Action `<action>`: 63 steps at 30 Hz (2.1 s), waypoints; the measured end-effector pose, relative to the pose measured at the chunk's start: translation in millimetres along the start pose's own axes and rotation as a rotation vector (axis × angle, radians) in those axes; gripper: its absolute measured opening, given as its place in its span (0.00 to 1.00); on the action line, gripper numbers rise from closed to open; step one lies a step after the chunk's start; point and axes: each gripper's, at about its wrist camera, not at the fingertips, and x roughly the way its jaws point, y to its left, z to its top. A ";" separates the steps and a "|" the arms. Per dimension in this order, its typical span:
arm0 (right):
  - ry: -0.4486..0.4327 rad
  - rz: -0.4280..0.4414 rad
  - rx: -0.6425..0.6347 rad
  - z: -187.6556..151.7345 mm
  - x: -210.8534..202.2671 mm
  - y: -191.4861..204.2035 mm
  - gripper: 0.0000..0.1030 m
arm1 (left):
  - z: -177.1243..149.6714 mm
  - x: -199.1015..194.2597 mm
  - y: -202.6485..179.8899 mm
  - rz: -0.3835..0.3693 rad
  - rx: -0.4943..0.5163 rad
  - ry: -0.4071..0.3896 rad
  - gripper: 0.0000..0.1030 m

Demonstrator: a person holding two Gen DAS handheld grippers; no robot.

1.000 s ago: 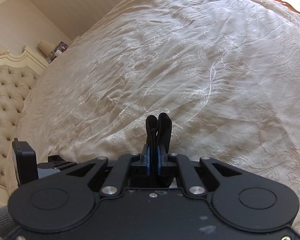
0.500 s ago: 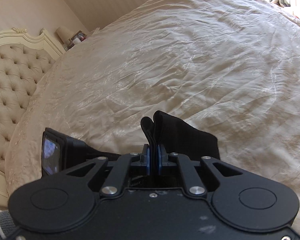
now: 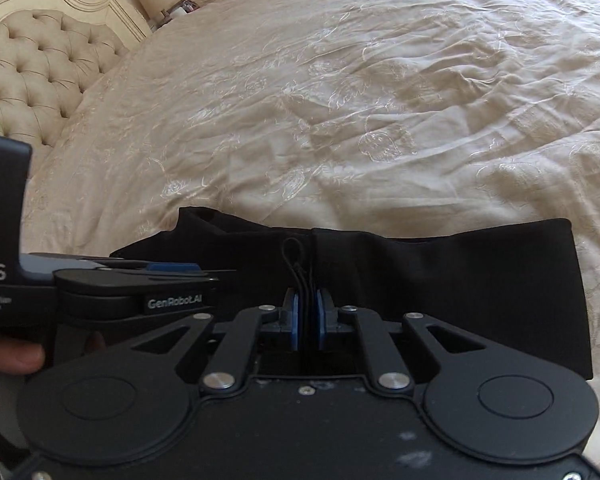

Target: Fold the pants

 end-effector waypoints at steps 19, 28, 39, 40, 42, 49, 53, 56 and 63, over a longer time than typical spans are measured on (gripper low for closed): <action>-0.044 -0.148 0.161 -18.0 -64.3 -67.7 0.31 | 16.3 11.2 -40.4 -0.152 -0.003 0.066 0.36; -0.073 -0.167 0.204 -18.8 -85.3 -102.3 0.31 | 5.1 46.3 -72.6 -0.135 -0.020 0.203 0.44; -0.093 -0.207 0.264 -27.9 -102.6 -137.3 0.31 | -9.0 -14.2 -65.2 -0.133 -0.004 0.083 0.11; -0.093 -0.205 0.256 -26.2 -101.1 -137.9 0.31 | -11.5 -13.9 -61.1 -0.133 -0.009 0.098 0.11; -0.091 -0.188 0.224 -21.9 -95.5 -137.1 0.31 | -14.7 -7.0 -55.7 -0.142 -0.028 0.129 0.11; 0.040 -0.144 0.077 -15.8 -40.7 -120.3 0.30 | -20.5 28.2 -61.8 -0.076 -0.018 0.174 0.19; 0.113 -0.177 0.054 -23.3 -24.0 -122.3 0.28 | -20.3 18.5 -51.7 -0.056 -0.072 0.157 0.20; 0.107 -0.193 0.062 -17.1 -33.8 -119.5 0.30 | -24.5 2.4 -33.4 -0.024 -0.136 0.130 0.21; 0.031 -0.107 -0.059 11.3 -39.1 -87.9 0.31 | -50.0 -24.6 18.9 0.118 -0.340 0.129 0.21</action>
